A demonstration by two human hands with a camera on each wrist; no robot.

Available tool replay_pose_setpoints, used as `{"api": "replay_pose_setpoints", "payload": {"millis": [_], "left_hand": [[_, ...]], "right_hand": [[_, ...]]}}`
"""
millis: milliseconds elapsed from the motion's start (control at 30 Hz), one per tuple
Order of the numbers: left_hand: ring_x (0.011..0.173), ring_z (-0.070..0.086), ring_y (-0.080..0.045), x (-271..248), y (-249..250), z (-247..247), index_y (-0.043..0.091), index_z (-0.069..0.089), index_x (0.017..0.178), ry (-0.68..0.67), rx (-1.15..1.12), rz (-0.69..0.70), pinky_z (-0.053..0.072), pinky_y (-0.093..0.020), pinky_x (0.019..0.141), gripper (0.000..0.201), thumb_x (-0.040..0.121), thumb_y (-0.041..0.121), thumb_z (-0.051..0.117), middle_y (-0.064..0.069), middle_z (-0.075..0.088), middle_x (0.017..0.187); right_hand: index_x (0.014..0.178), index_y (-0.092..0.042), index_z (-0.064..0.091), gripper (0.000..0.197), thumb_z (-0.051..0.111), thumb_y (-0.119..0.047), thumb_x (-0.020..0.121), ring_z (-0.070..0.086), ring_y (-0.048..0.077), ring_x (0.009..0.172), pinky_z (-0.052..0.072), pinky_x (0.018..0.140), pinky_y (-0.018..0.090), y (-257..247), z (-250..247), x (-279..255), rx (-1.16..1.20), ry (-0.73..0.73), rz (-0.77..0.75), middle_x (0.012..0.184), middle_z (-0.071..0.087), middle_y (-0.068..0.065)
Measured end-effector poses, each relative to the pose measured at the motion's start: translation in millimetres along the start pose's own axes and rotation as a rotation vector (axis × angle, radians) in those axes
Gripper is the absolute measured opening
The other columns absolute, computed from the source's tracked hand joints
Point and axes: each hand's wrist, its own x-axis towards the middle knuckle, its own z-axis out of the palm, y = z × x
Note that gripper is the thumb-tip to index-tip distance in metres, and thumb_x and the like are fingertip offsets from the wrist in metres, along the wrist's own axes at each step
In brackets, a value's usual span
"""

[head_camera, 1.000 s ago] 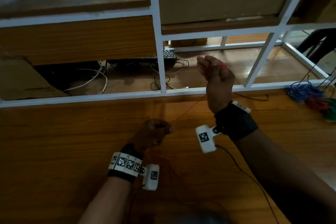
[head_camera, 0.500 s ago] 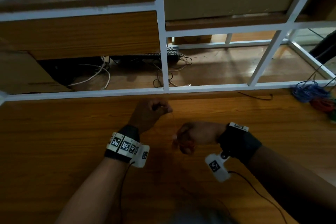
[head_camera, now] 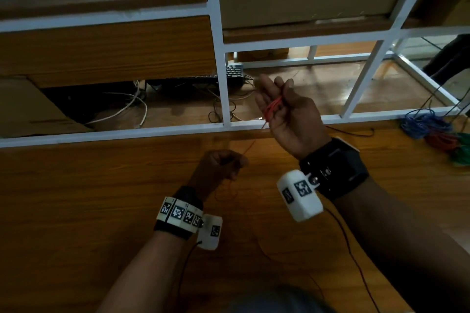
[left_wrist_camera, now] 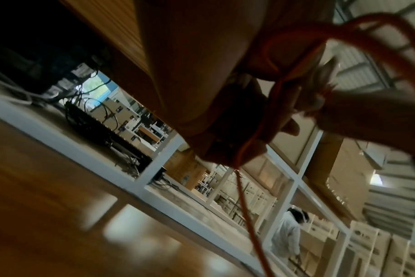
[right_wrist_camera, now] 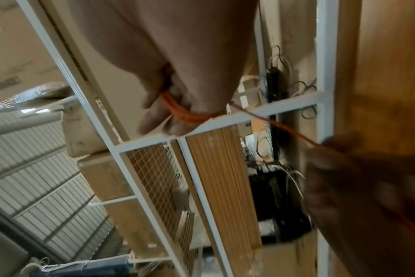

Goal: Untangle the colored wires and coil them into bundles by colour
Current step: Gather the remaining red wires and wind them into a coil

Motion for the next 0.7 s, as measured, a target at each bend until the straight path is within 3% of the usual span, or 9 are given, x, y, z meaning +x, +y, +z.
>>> {"api": "replay_pose_setpoints", "payload": {"millis": [67, 133, 167, 233, 333, 433, 500, 600, 700], "left_hand": [[0.065, 0.059, -0.018, -1.0, -0.4, 5.7, 0.018, 0.073, 0.095, -0.059, 0.006, -0.055, 0.052, -0.029, 0.062, 0.008, 0.088, 0.022, 0.069, -0.003, 0.067, 0.073], [0.068, 0.063, -0.014, 0.0, 2.8, 8.5, 0.017, 0.072, 0.098, -0.108, 0.114, -0.101, 0.054, -0.024, 0.062, 0.010, 0.089, 0.020, 0.069, 0.001, 0.071, 0.078], [0.072, 0.065, -0.012, 0.4, 4.8, 7.6, 0.018, 0.072, 0.100, -0.116, 0.204, -0.116, 0.054, -0.023, 0.064, 0.011, 0.089, 0.021, 0.070, 0.000, 0.073, 0.085], [0.082, 0.065, -0.006, 0.9, 7.4, 1.5, 0.021, 0.071, 0.100, -0.083, 0.415, -0.132, 0.052, -0.020, 0.066, 0.011, 0.090, 0.025, 0.069, 0.006, 0.070, 0.096], [0.086, 0.058, -0.001, -5.1, 7.4, -13.1, 0.022, 0.070, 0.097, 0.012, 0.697, -0.103, 0.041, -0.014, 0.066, 0.010, 0.091, 0.030, 0.067, 0.016, 0.061, 0.093], [0.096, 0.060, -0.004, -11.6, 0.8, -24.4, 0.025, 0.070, 0.101, 0.074, 0.746, -0.069, 0.046, -0.017, 0.075, 0.013, 0.089, 0.030, 0.070, 0.013, 0.066, 0.103], [0.099, 0.062, -0.006, -12.9, -3.4, -27.9, 0.024, 0.071, 0.105, 0.139, 0.674, -0.022, 0.052, -0.024, 0.085, 0.020, 0.087, 0.032, 0.071, 0.009, 0.069, 0.110], [0.091, 0.064, -0.007, -11.8, -6.1, -30.3, 0.022, 0.073, 0.102, 0.283, 0.645, 0.068, 0.056, -0.028, 0.081, 0.018, 0.085, 0.030, 0.074, 0.007, 0.070, 0.105], [0.089, 0.063, -0.003, -11.3, -6.4, -32.5, 0.024, 0.072, 0.098, 0.164, 0.653, -0.015, 0.053, -0.021, 0.074, 0.011, 0.087, 0.026, 0.072, 0.010, 0.070, 0.101]], "right_hand": [[0.110, -0.008, 0.068, 0.036, 0.038, -0.027, 0.112, 0.069, 0.023, 0.116, 0.052, 0.105, 0.042, 5.9, -18.0, 12.0, -0.682, 0.144, -0.266, 0.118, 0.074, 0.014], [0.106, -0.009, 0.073, 0.030, 0.046, -0.022, 0.110, 0.070, 0.022, 0.107, 0.054, 0.096, 0.039, 16.0, -34.4, 12.4, -1.458, 0.083, -0.414, 0.110, 0.074, 0.009], [0.104, -0.009, 0.073, 0.023, 0.051, -0.014, 0.106, 0.068, 0.022, 0.105, 0.053, 0.095, 0.036, 19.9, -36.8, 8.3, -1.722, -0.018, -0.360, 0.108, 0.072, 0.009], [0.104, -0.008, 0.069, 0.012, 0.059, -0.009, 0.100, 0.066, 0.022, 0.103, 0.051, 0.094, 0.032, 25.4, -38.6, -5.0, -2.045, -0.244, -0.083, 0.109, 0.068, 0.009], [0.106, -0.006, 0.068, 0.018, 0.058, -0.021, 0.102, 0.065, 0.024, 0.098, 0.052, 0.086, 0.035, 24.1, -41.5, -18.0, -2.154, -0.355, 0.372, 0.105, 0.067, 0.009], [0.101, -0.014, 0.069, 0.022, 0.052, -0.027, 0.104, 0.067, 0.018, 0.087, 0.050, 0.076, 0.033, 11.3, -43.7, -18.9, -2.028, -0.375, 0.646, 0.097, 0.074, 0.005], [0.092, -0.020, 0.071, 0.028, 0.048, -0.029, 0.106, 0.064, 0.016, 0.076, 0.048, 0.072, 0.033, 6.9, -45.0, -21.9, -1.850, -0.353, 0.728, 0.090, 0.075, 0.004], [0.083, -0.020, 0.073, 0.037, 0.048, -0.034, 0.107, 0.056, 0.016, 0.067, 0.046, 0.065, 0.030, 12.4, -47.1, -29.5, -1.725, -0.333, 0.749, 0.087, 0.072, 0.009], [0.085, -0.020, 0.076, 0.031, 0.054, -0.030, 0.104, 0.066, 0.035, 0.085, 0.055, 0.077, 0.046, 19.3, -54.2, -35.5, -1.684, -0.371, 0.711, 0.099, 0.074, 0.015]]}}
